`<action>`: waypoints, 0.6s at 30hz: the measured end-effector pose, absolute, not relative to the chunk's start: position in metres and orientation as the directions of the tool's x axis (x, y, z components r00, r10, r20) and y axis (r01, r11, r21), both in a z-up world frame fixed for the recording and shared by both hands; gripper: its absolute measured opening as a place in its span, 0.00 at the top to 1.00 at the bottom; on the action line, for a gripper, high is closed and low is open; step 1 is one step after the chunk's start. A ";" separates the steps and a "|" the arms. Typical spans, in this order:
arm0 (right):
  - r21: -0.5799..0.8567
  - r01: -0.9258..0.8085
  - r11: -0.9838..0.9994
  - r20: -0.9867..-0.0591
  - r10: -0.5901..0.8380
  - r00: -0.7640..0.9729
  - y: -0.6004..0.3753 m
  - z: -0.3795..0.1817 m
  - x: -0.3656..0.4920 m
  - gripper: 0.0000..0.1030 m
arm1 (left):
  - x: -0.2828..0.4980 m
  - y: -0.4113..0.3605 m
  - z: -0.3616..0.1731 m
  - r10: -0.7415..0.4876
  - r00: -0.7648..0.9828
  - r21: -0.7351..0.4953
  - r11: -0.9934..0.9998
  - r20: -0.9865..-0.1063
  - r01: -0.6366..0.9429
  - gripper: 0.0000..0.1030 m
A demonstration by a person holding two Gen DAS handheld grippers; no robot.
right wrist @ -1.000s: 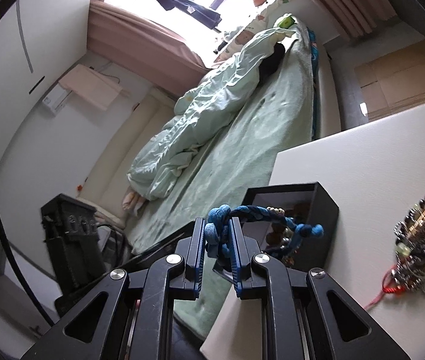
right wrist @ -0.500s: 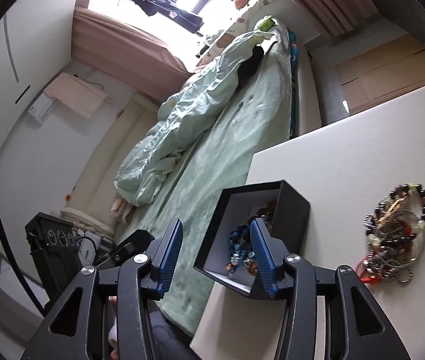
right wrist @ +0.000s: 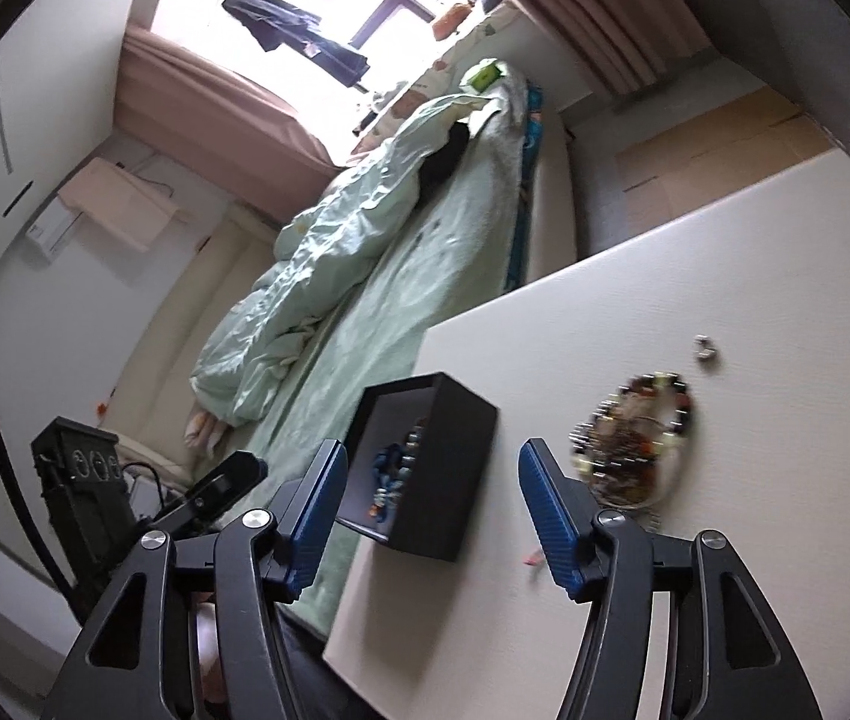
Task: Organize jewelry
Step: 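Open the right tool over the box to release the blue bracelet, then grasp a multicolour bead bracelet from the pile with the left tool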
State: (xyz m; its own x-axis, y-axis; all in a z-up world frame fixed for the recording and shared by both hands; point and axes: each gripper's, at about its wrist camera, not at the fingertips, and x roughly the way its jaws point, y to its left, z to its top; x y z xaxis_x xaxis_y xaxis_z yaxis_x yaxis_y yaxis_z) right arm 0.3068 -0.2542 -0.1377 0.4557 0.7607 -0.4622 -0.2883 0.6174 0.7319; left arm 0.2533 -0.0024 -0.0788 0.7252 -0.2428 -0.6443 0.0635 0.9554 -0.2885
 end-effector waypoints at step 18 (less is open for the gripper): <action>0.739 -0.084 0.668 -0.529 0.653 0.542 -0.327 -0.161 0.304 0.27 | 0.266 -0.103 -0.087 -0.300 0.668 -0.167 0.952 -0.681 0.257 0.35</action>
